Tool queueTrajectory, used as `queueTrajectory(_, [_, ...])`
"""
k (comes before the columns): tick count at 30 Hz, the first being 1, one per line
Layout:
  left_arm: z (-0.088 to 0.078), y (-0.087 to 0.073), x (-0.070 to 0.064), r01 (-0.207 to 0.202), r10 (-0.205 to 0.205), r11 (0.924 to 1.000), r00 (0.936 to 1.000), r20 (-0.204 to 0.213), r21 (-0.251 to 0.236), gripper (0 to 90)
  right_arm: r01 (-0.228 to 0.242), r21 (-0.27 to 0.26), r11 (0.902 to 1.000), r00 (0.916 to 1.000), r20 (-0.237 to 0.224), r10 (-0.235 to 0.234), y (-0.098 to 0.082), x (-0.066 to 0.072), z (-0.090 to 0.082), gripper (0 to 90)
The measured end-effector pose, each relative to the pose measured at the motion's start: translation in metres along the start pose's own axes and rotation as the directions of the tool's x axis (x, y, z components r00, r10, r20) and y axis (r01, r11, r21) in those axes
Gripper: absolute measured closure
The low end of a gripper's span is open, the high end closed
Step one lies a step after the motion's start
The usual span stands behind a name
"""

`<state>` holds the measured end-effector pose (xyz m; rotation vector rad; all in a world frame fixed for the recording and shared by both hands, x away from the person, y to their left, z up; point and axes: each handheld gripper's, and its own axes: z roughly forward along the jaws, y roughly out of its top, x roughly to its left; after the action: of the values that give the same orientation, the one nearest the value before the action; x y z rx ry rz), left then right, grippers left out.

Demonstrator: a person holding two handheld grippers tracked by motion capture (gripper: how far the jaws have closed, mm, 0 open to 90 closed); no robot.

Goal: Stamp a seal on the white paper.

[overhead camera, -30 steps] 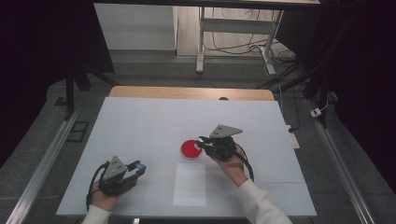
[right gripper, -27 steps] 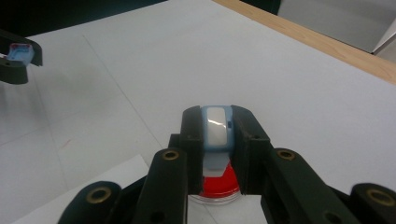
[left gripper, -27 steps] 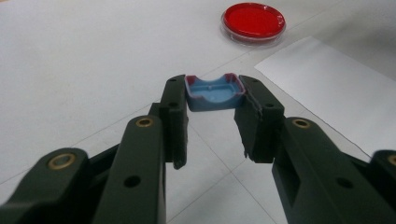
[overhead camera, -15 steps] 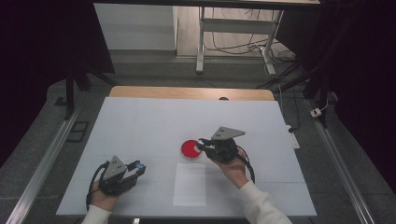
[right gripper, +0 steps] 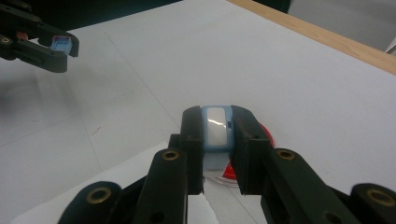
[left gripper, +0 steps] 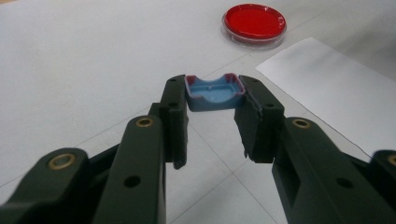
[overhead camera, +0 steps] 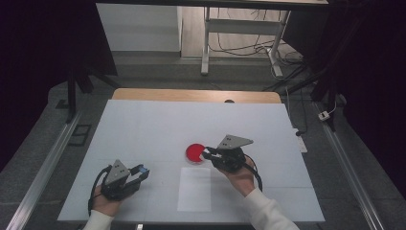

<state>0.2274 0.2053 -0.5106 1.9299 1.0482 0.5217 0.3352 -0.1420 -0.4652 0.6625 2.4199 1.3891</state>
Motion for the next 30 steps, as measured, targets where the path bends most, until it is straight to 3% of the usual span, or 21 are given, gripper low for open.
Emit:
queueTrajectory(8, [0.0, 0.0, -0.001, -0.002, 0.002, 1.0, 1.0, 0.001, 0.001, 65.3, 0.004, -0.004, 1.0, 1.0, -0.004, -0.004, -0.002, 0.004, -0.003, 75.3])
queueTrajectory(30, [0.001, 0.001, 0.0, 0.002, -0.002, 1.0, 1.0, 0.008, -0.001, 65.3, 0.036, 0.047, 0.9982, 0.9981, -0.052, -0.033, -0.013, 0.023, -0.007, 75.2])
